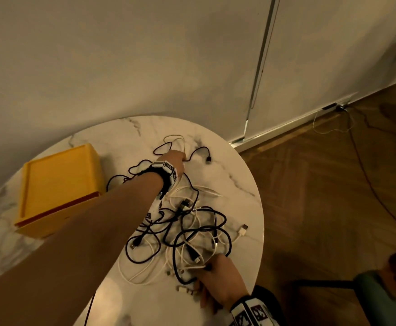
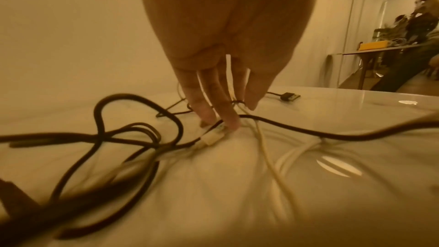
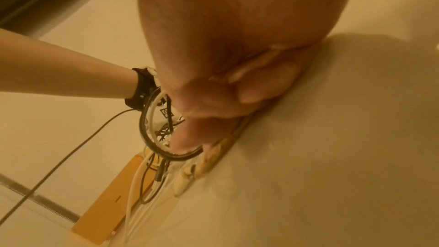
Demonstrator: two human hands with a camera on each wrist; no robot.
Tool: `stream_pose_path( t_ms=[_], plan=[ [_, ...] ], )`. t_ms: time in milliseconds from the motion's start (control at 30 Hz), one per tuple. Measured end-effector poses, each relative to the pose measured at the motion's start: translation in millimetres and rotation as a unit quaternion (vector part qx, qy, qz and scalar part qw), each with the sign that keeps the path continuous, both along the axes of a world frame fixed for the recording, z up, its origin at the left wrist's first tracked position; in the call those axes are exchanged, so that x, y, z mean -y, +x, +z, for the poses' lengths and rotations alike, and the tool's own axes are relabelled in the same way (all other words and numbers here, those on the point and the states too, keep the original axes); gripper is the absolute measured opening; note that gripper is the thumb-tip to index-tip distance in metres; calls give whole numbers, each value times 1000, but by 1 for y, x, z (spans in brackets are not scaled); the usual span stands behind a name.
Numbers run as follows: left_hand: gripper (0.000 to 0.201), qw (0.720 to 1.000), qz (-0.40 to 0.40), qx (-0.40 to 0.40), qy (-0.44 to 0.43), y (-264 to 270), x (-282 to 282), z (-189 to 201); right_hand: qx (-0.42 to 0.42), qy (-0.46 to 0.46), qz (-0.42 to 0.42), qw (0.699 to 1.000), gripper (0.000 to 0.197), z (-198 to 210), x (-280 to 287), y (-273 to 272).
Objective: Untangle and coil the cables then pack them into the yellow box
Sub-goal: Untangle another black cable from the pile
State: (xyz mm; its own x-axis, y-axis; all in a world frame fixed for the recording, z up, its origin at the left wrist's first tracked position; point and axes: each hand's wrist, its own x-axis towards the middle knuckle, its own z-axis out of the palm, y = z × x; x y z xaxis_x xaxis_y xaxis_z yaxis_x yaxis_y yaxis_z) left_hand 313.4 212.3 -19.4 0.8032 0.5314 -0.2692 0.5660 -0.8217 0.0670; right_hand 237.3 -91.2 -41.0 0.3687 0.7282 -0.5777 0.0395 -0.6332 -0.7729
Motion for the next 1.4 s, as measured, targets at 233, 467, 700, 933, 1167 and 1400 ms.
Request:
stream_pose_path(
  t_ms=[233,467,700,933,1167,1400],
  plan=[
    [14,994,17,96,44,-21,2,32,28,5,4,1000,49,-1,3,-1],
    [16,960,-19,278,-3,-80,30,124,22,43,19,999,44,-5,6,-4],
    [16,915,9,352,-195,-173,103,153,84,42,32,995,45,23,16,-10],
    [14,885,51,291,-361,-236,156,115,201,325,-142,913,13,93,22,-34],
    [8,835,94,310,-444,-267,174,95,-26,286,3,958,17,83,10,-63],
    [6,869,85,255,-415,-308,187,68,-78,339,-211,913,29,95,23,-31]
  ],
)
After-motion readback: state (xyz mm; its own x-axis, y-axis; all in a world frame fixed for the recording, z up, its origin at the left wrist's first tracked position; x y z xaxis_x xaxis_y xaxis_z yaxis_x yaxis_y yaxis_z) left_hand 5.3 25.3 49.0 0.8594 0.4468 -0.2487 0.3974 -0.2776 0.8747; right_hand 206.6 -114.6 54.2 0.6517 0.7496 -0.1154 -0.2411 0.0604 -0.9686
